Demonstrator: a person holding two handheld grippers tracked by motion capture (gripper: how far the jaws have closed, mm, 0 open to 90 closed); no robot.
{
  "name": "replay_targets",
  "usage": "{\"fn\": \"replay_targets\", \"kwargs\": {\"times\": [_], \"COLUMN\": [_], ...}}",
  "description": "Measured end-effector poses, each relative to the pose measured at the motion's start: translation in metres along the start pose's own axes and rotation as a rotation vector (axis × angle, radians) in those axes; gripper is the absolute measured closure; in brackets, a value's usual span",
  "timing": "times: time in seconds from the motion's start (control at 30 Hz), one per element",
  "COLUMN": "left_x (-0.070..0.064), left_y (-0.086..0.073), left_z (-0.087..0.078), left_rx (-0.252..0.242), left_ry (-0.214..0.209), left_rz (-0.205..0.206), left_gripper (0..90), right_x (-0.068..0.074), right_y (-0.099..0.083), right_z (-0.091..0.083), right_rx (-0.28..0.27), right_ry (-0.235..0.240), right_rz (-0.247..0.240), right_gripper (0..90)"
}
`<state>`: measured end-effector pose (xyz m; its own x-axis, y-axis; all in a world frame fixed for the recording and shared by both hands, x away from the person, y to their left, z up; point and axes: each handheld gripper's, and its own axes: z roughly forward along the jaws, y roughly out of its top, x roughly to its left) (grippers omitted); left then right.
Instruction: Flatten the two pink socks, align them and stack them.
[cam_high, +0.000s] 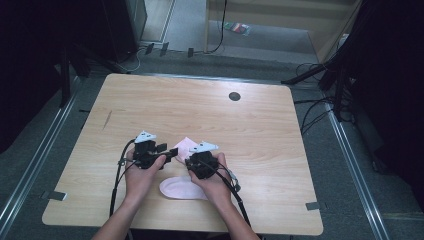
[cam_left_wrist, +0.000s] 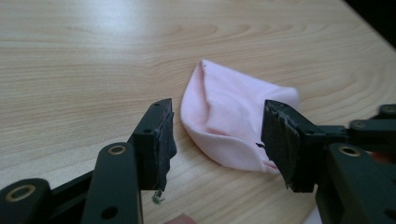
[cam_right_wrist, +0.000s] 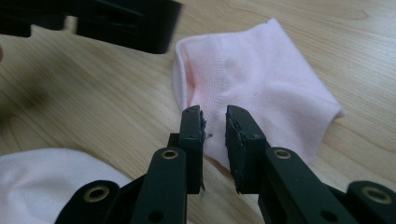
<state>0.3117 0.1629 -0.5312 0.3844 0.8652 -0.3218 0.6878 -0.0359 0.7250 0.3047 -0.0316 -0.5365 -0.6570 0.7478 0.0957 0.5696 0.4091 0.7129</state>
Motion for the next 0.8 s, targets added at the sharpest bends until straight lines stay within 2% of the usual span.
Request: {"fn": "replay_targets", "kwargs": {"times": [0.07, 0.2, 0.27, 0.3, 0.33, 0.37, 0.4, 0.43, 0.47, 0.53, 0.57, 0.6, 0.63, 0.67, 0.7, 0.8], "left_x": [-0.001, -0.002, -0.001, 0.000, 0.000, 0.001, 0.002, 0.002, -0.001, -0.004, -0.008, -0.008, -0.008, -0.008, -0.006, -0.003], "left_y": [-0.001, -0.004, -0.005, -0.007, -0.007, -0.007, -0.006, -0.005, -0.001, 0.000, 0.003, 0.003, 0.004, 0.003, 0.003, 0.001], "left_z": [0.004, 0.010, 0.009, 0.009, 0.009, 0.007, 0.004, 0.002, 0.002, 0.004, 0.010, 0.010, 0.014, 0.016, 0.016, 0.016], "left_rx": [0.019, 0.063, 0.071, 0.075, 0.075, 0.069, 0.029, 0.017, -0.008, -0.001, 0.028, 0.028, 0.053, 0.058, 0.075, 0.092], "left_ry": [0.012, 0.043, 0.067, 0.083, 0.083, 0.075, 0.045, 0.031, 0.014, 0.029, 0.080, 0.080, 0.105, 0.112, 0.122, 0.128], "left_rz": [0.002, 0.034, 0.042, 0.042, 0.042, 0.034, 0.003, -0.014, -0.042, -0.038, -0.012, -0.012, -0.004, -0.017, -0.006, 0.016], "left_gripper": [42.9, 42.3, 45.2, 49.5, 50.1, 50.1, 49.8, 48.2, 42.0, 32.7, 29.6, 27.4, 27.4, 26.7, 28.1, 36.9], "right_x": [0.001, 0.004, 0.004, 0.005, 0.005, 0.005, 0.005, 0.006, 0.007, 0.008, 0.010, 0.010, 0.011, 0.012, 0.012, 0.012], "right_y": [-0.001, -0.003, -0.003, -0.003, -0.003, -0.003, -0.003, -0.003, -0.003, -0.003, -0.003, -0.003, -0.003, -0.003, -0.003, -0.003], "right_z": [0.001, 0.003, 0.004, 0.004, 0.004, 0.004, 0.004, 0.004, 0.004, 0.005, 0.005, 0.005, 0.005, 0.005, 0.005, 0.006], "right_rx": [0.010, 0.020, 0.020, 0.017, 0.017, 0.016, 0.014, 0.015, 0.014, 0.015, 0.015, 0.015, 0.015, 0.015, 0.014, 0.012], "right_ry": [-0.002, -0.015, -0.021, -0.022, -0.022, -0.021, -0.023, -0.021, -0.021, -0.017, -0.013, -0.013, -0.015, -0.016, -0.015, -0.007], "right_rz": [0.001, -0.010, -0.005, 0.006, 0.006, 0.008, 0.008, 0.010, 0.006, 0.009, 0.006, 0.006, 0.007, 0.014, 0.016, 0.023], "right_gripper": [77.4, 77.6, 78.1, 78.3, 78.3, 78.3, 78.3, 78.3, 78.2, 77.9, 76.7, 76.7, 75.9, 75.0, 74.3, 72.7]}}
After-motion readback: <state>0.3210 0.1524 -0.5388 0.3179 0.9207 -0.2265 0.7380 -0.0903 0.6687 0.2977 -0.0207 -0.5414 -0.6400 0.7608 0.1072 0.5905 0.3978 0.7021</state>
